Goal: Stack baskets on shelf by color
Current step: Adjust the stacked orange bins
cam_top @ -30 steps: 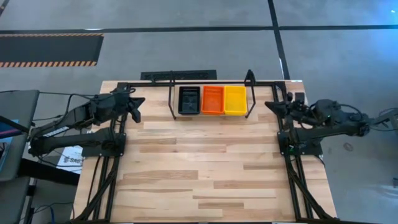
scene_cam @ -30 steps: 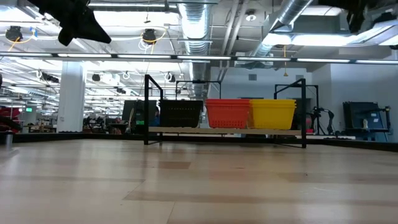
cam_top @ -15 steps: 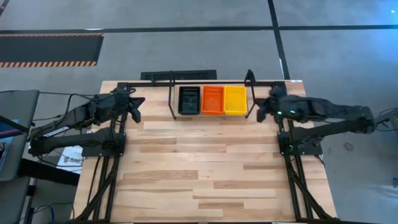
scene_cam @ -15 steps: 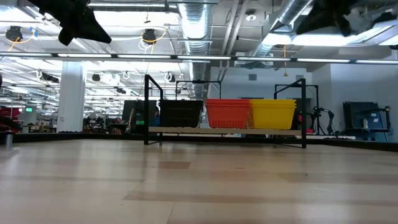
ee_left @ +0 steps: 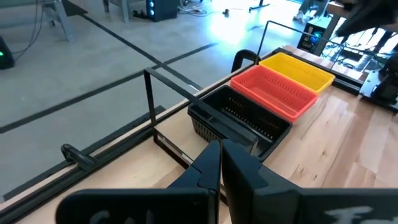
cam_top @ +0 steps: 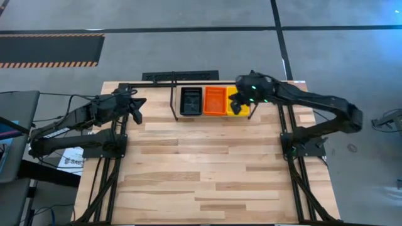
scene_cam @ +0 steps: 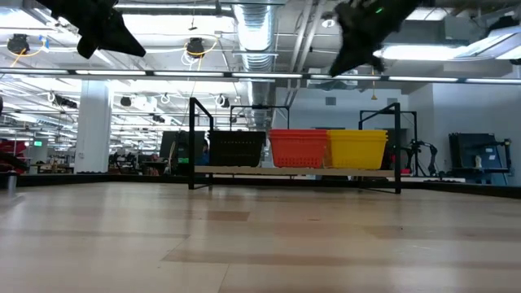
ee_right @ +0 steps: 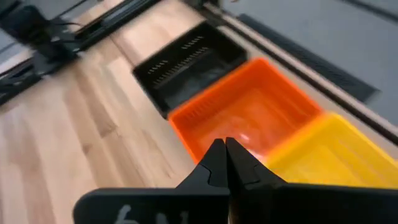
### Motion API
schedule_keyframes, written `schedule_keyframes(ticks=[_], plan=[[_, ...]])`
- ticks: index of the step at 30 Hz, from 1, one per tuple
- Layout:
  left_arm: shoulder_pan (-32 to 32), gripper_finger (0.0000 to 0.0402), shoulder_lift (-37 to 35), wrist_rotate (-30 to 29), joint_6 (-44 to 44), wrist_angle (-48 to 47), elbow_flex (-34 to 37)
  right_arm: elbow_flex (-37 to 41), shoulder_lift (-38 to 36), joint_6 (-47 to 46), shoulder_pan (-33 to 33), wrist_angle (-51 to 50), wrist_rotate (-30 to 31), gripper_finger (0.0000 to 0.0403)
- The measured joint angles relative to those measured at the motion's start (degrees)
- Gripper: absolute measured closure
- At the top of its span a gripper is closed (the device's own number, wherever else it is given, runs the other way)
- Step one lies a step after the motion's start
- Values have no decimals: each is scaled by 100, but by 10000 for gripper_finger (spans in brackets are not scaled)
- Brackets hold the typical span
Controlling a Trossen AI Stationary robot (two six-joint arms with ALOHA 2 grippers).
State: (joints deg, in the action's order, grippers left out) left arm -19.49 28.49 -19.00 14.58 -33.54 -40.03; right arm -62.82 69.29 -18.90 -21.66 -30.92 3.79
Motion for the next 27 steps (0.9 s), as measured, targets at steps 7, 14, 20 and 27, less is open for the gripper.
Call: schedule_keyframes(ticks=[7, 14, 20, 27], plan=[[0, 401, 0, 17, -5, -10, -2, -623, 1546, 520, -420, 645, -1022, 403], [0, 401, 0, 18, 1, -13, -2, -1904, 3040, 1195, -480, 25, -1447, 403], [0, 401, 0, 22, 6, -13, -2, -2819, 3836, 1656, -555, -546, -1472, 403], [0, 401, 0, 6, 9, -13, -2, -3193, 4178, 1913, -658, -885, -1472, 403]])
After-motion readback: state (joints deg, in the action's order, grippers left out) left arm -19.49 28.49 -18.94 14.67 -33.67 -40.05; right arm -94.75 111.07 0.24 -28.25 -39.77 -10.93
